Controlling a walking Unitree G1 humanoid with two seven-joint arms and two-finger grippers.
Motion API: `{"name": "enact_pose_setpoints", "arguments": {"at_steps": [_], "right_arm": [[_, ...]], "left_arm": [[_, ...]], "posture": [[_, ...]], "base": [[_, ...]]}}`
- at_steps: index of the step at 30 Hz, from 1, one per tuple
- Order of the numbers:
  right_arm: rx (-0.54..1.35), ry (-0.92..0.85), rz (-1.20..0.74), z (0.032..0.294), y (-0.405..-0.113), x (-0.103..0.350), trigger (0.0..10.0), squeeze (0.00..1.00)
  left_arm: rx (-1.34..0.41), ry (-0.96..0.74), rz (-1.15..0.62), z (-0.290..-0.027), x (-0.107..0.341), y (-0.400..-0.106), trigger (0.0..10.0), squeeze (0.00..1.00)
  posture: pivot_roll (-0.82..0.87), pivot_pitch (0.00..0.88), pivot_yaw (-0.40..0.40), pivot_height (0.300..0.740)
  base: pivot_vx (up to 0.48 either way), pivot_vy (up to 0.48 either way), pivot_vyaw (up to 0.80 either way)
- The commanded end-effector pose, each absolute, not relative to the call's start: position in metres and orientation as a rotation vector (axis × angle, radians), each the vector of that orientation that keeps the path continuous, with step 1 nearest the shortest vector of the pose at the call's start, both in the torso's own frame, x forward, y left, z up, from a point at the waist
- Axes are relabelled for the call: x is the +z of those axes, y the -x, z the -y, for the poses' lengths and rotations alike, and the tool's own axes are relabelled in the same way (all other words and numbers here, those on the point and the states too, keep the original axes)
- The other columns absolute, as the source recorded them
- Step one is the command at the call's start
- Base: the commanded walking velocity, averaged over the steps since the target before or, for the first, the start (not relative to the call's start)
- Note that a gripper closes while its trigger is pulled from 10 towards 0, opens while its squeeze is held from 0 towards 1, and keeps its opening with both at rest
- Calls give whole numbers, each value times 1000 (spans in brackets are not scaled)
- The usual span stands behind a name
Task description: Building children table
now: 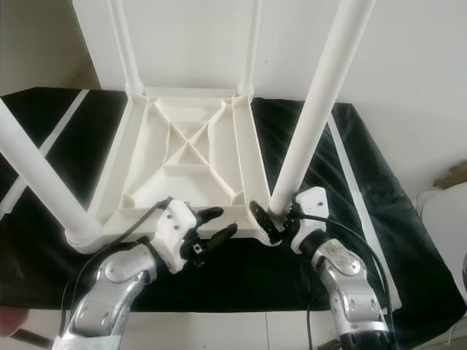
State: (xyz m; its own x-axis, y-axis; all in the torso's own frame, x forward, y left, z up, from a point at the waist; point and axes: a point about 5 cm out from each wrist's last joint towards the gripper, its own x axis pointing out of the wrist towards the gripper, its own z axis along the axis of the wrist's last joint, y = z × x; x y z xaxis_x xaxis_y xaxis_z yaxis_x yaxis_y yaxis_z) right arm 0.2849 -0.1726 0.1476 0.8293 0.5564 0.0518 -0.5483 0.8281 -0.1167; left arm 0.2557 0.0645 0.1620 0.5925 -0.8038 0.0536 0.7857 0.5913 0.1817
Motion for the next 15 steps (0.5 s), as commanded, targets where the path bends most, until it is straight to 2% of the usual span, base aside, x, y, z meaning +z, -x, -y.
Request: {"name": "enact_pose_setpoints", "arguments": {"at_steps": [1, 12, 13, 14, 15], "right_arm": [[608, 108, 79, 173, -287, 147, 10000, 0], [645, 101, 76, 171, -287, 146, 10000, 0], [644, 81, 80, 172, -285, 146, 0, 0], [652, 58, 86, 171, -283, 146, 0, 0], [656, 44, 90, 171, -281, 145, 0, 0]], "left_arm": [[-872, -116, 110, -68, 159, -259, 10000, 1000], [-853, -129, 117, -71, 161, -262, 10000, 1000], [-839, -148, 116, -72, 161, -263, 10000, 1000], [-833, -161, 114, -71, 160, -264, 10000, 0], [-830, -167, 112, -71, 159, -264, 10000, 0]], "posture": [[-82, 109, -25, 740], [-82, 107, -25, 740], [-83, 107, -24, 740], [-83, 109, -23, 740], [-84, 110, -22, 740]], "base": [[0, 0, 0], [0, 0, 0], [0, 0, 0], [0, 0, 0], [0, 0, 0]]}}
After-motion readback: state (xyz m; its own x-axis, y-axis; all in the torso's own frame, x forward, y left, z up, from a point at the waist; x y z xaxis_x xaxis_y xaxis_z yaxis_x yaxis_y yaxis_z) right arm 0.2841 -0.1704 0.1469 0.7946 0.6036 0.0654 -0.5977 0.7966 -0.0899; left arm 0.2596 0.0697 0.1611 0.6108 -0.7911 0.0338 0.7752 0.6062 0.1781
